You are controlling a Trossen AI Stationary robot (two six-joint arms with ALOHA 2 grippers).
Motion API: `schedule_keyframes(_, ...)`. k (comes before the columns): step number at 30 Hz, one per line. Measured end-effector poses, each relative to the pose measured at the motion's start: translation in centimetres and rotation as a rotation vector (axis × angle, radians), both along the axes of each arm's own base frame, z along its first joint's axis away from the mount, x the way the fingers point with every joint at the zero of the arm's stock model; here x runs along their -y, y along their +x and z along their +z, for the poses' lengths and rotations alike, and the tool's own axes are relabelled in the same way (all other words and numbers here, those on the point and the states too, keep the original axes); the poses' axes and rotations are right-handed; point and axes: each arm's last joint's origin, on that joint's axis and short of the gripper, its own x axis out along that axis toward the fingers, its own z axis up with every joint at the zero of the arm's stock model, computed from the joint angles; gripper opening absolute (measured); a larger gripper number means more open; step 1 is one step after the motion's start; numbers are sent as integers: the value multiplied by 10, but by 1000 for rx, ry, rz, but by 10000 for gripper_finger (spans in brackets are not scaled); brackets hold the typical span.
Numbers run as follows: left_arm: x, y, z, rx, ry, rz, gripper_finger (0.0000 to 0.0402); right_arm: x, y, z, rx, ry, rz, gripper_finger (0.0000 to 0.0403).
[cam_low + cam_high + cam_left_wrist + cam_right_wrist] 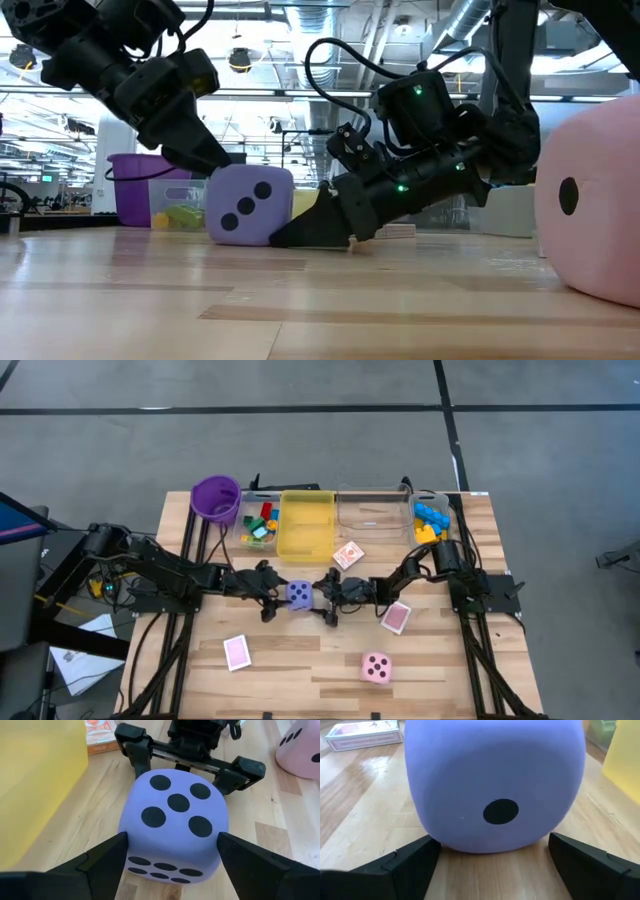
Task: Pick & Place Toys
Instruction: Put the large purple dice into the yellow bin
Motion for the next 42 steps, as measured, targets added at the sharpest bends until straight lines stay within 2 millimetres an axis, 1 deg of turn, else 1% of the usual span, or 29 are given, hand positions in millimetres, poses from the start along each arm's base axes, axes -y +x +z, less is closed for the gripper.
schedule_keyframes(6, 1, 2, 3, 31, -7, -3, 301, -2, 4, 2, 10, 11, 24, 363)
schedule_keyframes(14, 1, 5, 8, 92, -16, -1, 301, -12, 16, 10, 37, 35, 50, 363)
schedule_keyframes(23, 1, 8, 13, 145, -19, 9, 301, -14, 29, 19, 60, 107, 32, 363)
schedule_keyframes(35, 4, 14, 26, 298, -77, -52, 301, -23, 51, 44, 166, 131, 56, 363)
schedule_keyframes(42, 5, 15, 32, 362, -94, -70, 301, -31, 55, 50, 196, 131, 73, 363)
